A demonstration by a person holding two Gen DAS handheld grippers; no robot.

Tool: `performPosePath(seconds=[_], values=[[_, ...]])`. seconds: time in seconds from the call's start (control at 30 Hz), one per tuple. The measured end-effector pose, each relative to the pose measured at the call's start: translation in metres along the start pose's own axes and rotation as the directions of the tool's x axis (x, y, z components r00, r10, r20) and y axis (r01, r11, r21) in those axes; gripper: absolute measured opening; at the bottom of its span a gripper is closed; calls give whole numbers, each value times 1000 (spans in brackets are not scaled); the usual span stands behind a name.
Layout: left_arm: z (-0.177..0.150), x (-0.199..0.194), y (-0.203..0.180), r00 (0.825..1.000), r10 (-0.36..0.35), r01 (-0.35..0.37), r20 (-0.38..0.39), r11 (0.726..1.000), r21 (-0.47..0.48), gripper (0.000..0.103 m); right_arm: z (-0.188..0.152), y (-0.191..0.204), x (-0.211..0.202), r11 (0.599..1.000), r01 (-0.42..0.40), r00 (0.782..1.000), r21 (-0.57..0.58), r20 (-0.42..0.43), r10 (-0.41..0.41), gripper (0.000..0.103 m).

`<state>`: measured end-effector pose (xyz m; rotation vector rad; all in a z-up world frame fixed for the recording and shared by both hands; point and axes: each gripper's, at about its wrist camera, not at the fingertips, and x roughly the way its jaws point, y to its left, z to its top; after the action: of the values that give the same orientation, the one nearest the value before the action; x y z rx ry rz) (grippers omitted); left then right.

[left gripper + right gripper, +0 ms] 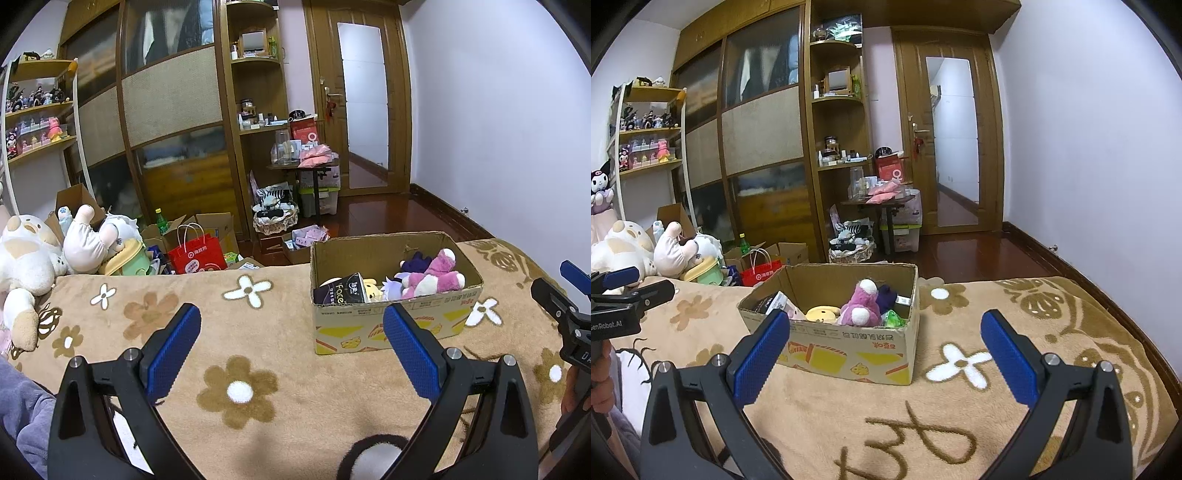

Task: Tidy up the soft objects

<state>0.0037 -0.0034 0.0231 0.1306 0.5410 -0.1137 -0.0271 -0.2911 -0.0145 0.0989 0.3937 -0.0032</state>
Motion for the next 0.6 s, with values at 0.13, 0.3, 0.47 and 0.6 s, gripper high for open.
performPosePath(seconds=[0.13, 0.3, 0.47, 0.6], values=[[-1, 1, 0, 1000, -1, 1, -5, 1000, 0, 98, 1, 0, 0, 1000, -1, 1000, -1, 0, 1, 103], [-2, 3, -2, 1000, -5, 4, -5, 1000, -4, 98, 0, 1, 1, 1000, -1, 1000, -1, -1, 1, 103], [-2, 3, -2, 1000, -7, 7, -2, 1000, -3, 98, 1, 1, 1, 1000, -1, 1000, -1, -2, 1, 103], [-3, 4, -4, 1000, -4, 4, -6, 1000, 2, 98, -2, 2, 2, 1000, 1, 1000, 1, 1, -1, 103]])
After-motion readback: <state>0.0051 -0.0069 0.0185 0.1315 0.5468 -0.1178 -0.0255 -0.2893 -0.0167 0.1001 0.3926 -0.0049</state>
